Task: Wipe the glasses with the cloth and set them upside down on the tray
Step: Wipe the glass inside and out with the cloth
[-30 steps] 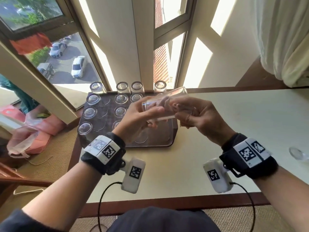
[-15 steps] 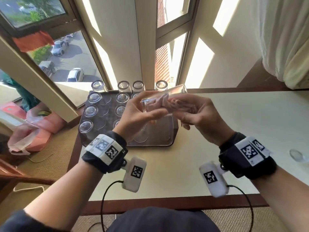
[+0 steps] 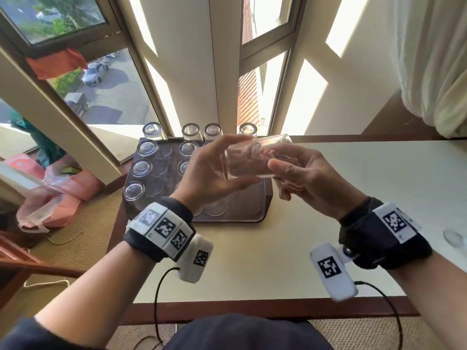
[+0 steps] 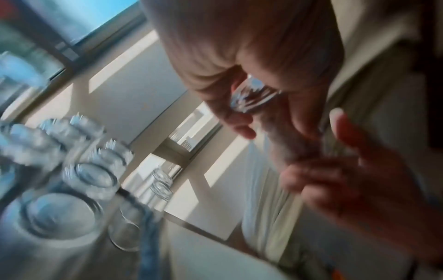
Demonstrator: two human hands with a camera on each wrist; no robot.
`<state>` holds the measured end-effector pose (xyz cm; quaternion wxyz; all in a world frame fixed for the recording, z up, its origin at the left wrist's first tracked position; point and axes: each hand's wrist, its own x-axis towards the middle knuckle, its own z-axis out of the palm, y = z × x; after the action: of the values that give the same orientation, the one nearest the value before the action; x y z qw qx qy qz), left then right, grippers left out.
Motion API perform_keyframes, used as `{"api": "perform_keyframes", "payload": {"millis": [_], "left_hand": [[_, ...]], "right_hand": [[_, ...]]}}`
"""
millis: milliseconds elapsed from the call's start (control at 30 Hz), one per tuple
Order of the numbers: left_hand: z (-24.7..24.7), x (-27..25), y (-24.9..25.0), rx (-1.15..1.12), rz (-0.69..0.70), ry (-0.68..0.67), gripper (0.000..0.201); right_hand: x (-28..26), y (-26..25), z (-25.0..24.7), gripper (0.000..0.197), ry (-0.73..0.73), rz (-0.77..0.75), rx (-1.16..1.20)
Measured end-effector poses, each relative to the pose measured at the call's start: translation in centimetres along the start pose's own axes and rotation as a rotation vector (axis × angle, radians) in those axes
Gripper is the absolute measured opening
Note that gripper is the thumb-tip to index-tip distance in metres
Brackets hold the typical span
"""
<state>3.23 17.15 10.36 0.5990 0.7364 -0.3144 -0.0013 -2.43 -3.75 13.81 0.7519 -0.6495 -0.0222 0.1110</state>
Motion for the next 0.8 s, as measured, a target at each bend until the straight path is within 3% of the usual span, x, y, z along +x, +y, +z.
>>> {"api": "perform_keyframes", "payload": {"millis": [67, 100, 200, 267, 333, 433, 467, 533, 633, 700, 733, 800], "left_hand": [[0.3, -0.1, -0.6, 0.136, 0.133, 0.041, 0.075], [0.2, 0.0, -0.6, 0.086, 0.062, 0.011, 0.081], [-0.2, 0.2, 0.1, -0.392, -0.314, -0.107, 0.085], [-0.3, 0.2, 0.2, -0.478, -0.359, -0.089, 0.072], [-0.4, 0.1, 0.8, -0.292, -0.202, -0.010, 0.066], [-0.5, -0.2, 0.7, 0.206, 0.195, 0.017, 0.068], [-0.5, -0.2, 0.5, 0.252, 0.249, 0.005, 0.068], [-0.2, -0.1, 0.1, 0.073, 0.101, -0.008, 0.069], [1.2, -0.6, 0.2, -0.518, -0.342, -0.028, 0.081], [1.7, -0.6, 0.3, -0.659, -0.442, 0.006, 0.077], [1.7, -0.6, 0.5, -0.574, -0.373, 0.029, 0.068], [1.3, -0.2, 0.6, -0.156, -0.085, 0.044, 0.058]], "right_hand": [[-0.2, -0.2, 0.0, 0.029, 0.021, -0.014, 0.023], [-0.3, -0.3, 0.1, 0.029, 0.032, -0.047, 0.008], [-0.7, -0.4, 0.4, 0.038, 0.088, -0.172, -0.114], [-0.6, -0.4, 0.6, 0.038, 0.060, -0.209, -0.179], [-0.5, 0.0, 0.8, 0.030, 0.013, -0.173, -0.124], [-0.7, 0.5, 0.6, 0.030, 0.008, -0.088, 0.012], [-0.8, 0.5, 0.6, 0.031, 0.018, -0.083, 0.023], [-0.9, 0.5, 0.7, 0.033, 0.066, -0.132, 0.013], [-0.7, 0.4, 0.7, 0.040, 0.115, -0.253, -0.132], [-0.5, 0.5, 0.5, 0.038, 0.097, -0.237, -0.195], [-0.5, 0.6, 0.4, 0.036, 0.074, -0.197, -0.166], [-0.7, 1.1, -0.1, 0.033, 0.021, -0.088, -0.032]]}}
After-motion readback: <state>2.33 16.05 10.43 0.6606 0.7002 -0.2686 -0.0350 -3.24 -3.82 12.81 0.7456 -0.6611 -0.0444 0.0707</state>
